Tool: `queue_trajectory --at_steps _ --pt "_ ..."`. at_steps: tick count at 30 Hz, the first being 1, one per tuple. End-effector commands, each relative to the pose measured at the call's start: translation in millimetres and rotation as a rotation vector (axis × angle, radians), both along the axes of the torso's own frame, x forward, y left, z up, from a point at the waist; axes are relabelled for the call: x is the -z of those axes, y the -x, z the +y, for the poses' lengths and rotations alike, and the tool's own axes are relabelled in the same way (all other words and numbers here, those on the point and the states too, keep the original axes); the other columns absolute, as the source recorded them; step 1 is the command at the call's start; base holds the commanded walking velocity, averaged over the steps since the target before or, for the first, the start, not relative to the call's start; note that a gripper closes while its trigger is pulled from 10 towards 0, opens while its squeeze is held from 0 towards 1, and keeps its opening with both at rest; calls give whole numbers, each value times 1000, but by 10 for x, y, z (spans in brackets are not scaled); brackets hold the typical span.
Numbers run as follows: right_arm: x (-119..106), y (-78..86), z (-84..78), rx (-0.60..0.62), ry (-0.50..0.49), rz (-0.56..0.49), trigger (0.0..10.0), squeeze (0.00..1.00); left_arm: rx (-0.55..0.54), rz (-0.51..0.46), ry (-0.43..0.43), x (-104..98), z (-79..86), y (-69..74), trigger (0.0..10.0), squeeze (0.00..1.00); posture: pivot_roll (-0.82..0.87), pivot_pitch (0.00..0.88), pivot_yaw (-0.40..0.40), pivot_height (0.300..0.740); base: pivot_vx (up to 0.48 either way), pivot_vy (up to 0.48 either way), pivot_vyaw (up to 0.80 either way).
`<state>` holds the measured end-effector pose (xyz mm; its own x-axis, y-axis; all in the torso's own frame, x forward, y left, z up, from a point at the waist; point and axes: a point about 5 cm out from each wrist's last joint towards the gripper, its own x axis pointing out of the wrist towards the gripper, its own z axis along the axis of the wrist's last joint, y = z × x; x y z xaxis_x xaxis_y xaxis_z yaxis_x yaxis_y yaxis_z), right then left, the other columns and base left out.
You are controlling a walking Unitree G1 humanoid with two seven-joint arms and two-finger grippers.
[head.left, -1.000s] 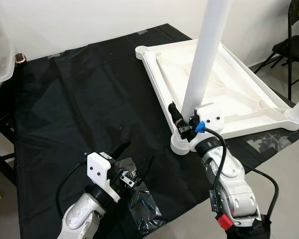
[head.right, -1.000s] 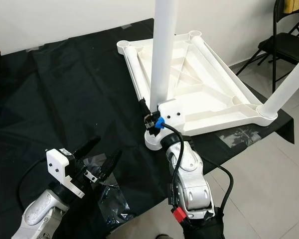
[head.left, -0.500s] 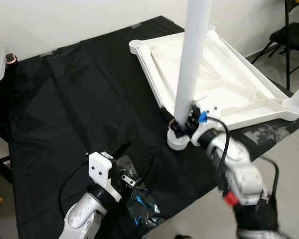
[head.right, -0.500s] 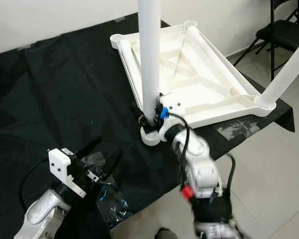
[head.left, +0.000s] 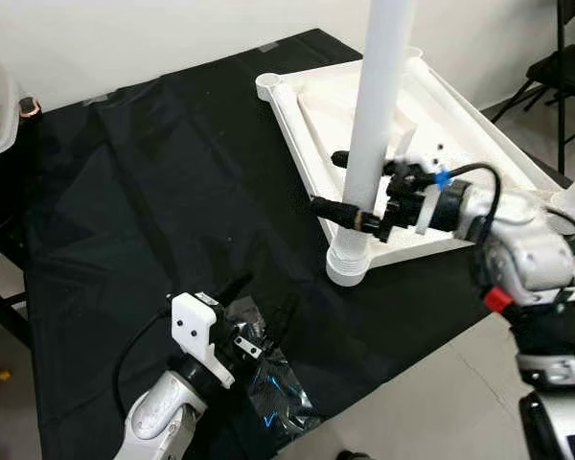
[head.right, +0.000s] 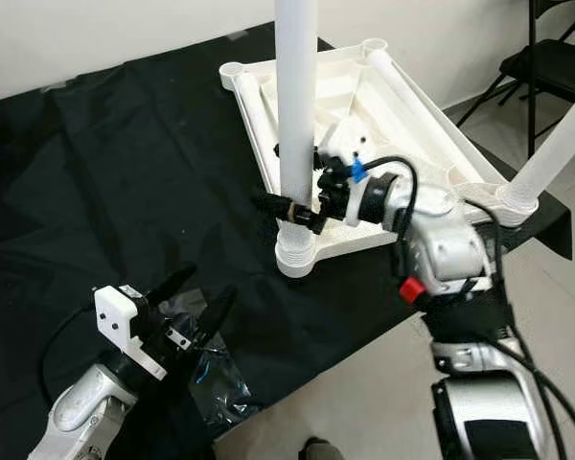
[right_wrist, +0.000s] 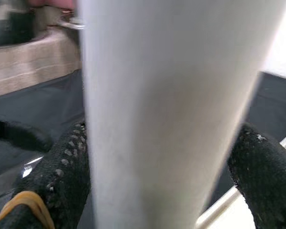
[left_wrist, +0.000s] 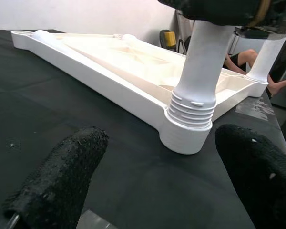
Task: Building children table
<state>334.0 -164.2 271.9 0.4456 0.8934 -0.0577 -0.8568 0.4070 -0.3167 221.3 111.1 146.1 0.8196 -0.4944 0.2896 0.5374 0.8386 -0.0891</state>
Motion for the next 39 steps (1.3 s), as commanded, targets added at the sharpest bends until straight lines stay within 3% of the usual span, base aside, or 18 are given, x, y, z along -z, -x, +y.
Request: queue_trajectory --at_steps 1,2,3,4,16,22,23,24,25,26,27,28,29,32,36,37,38,39 --pt "-5 18 3 -82 23 11 9647 0 -9 14 -7 46 7 11 10000 0 1 221 15 740 0 0 0" --pt "-9 23 -12 -102 30 17 7686 0 -9 15 -8 47 7 11 10000 0 1 221 15 740 0 0 0" --pt "-9 23 -12 -102 30 17 7686 0 -9 15 -8 47 7 11 10000 0 1 221 15 740 0 0 0" --pt "-8 28 -32 -126 34 29 0 0 -9 15 -9 48 8 10 10000 0 1 221 15 740 0 0 0" --pt "36 51 -120 -183 51 69 0 0 -6 18 -13 57 10 5 10000 0 -4 216 21 740 0 0 0" --pt "193 54 -147 -108 39 102 0 0 -6 20 -13 61 5 11 10000 0 -1 214 14 740 0 0 0" --pt "318 32 -101 -3 -4 129 0 0 -8 19 -13 60 7 15 10000 0 -1 215 9 740 0 0 0" --pt "318 32 -101 -3 -4 129 0 0 -8 19 -13 60 7 15 10000 0 -1 215 9 740 0 0 0" --pt "508 18 2 159 -59 155 0 0 -10 19 -13 60 12 24 10000 0 3 218 -4 740 0 0 0" --pt "777 14 22 535 -133 179 0 0 -12 18 -14 57 20 31 10000 0 -2 220 -8 740 0 0 0" --pt "1004 122 -8 780 -144 202 0 0 -13 18 -15 53 24 34 10000 0 -1 222 -8 740 0 0 0" --pt "1004 122 -8 780 -144 202 0 0 -13 18 -15 53 24 34 10000 0 -1 222 -8 740 0 0 0" --pt "1190 264 18 885 -142 248 0 0 -14 18 -15 53 27 36 10000 0 1 224 -6 740 0 0 0" --pt "1285 366 76 918 -150 281 0 0 -14 18 -16 57 30 36 10000 0 -7 215 5 740 0 0 0" --pt "1270 395 199 875 -159 278 0 0 -8 21 -18 68 31 27 10000 0 -13 204 4 740 0 0 0" --pt "1247 369 225 865 -156 267 157 0 -3 21 -19 72 28 20 10000 0 -13 202 4 740 0 0 0" --pt "1219 342 241 851 -155 252 10000 0 0 21 -20 74 26 13 10000 0 -15 201 5 740 0 0 0" --pt "1188 326 259 829 -164 234 10000 0 1 21 -19 74 25 10 10000 0 -15 201 5 740 0 0 0"
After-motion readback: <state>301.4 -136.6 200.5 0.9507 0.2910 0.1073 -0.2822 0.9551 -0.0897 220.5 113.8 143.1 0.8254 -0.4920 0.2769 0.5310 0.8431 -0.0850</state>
